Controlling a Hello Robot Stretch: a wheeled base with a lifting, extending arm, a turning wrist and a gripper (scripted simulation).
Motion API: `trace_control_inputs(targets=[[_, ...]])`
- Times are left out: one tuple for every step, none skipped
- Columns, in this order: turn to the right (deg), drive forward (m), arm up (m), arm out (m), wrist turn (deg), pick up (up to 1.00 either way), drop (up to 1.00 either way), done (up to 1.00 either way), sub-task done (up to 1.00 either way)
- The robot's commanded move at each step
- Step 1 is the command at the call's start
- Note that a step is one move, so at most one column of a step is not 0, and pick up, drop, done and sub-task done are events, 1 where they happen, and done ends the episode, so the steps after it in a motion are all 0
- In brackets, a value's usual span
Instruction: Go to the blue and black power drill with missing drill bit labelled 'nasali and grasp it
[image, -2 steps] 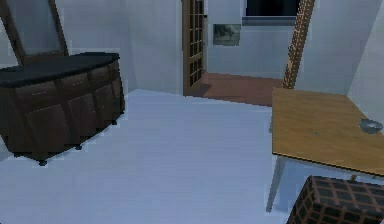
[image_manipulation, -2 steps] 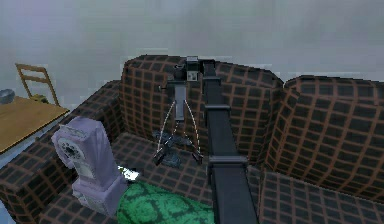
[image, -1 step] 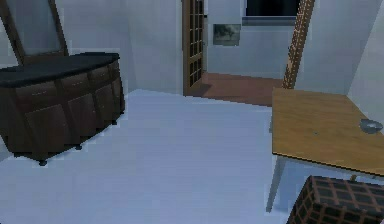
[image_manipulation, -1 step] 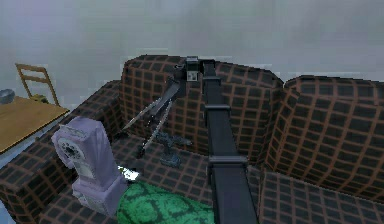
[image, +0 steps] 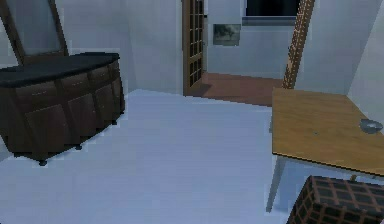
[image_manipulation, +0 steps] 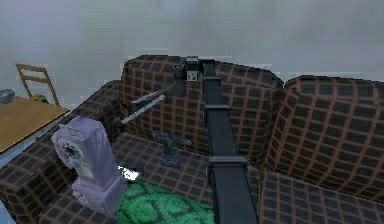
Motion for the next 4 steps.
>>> trace_control_inputs(targets=[[0.0, 0.00, 0.00, 0.00, 45.0, 0.00, 0.00, 0.00, 0.00], [0.0, 0.00, 0.00, 0.00, 45.0, 0.00, 0.00, 0.00, 0.00], [0.0, 0.00, -0.30, 0.00, 0.0, 0.00, 0.00, 0.00, 0.00], [0.0, 0.00, 0.00, 0.00, 0.0, 1.00, 0.00, 0.00, 0.00]])
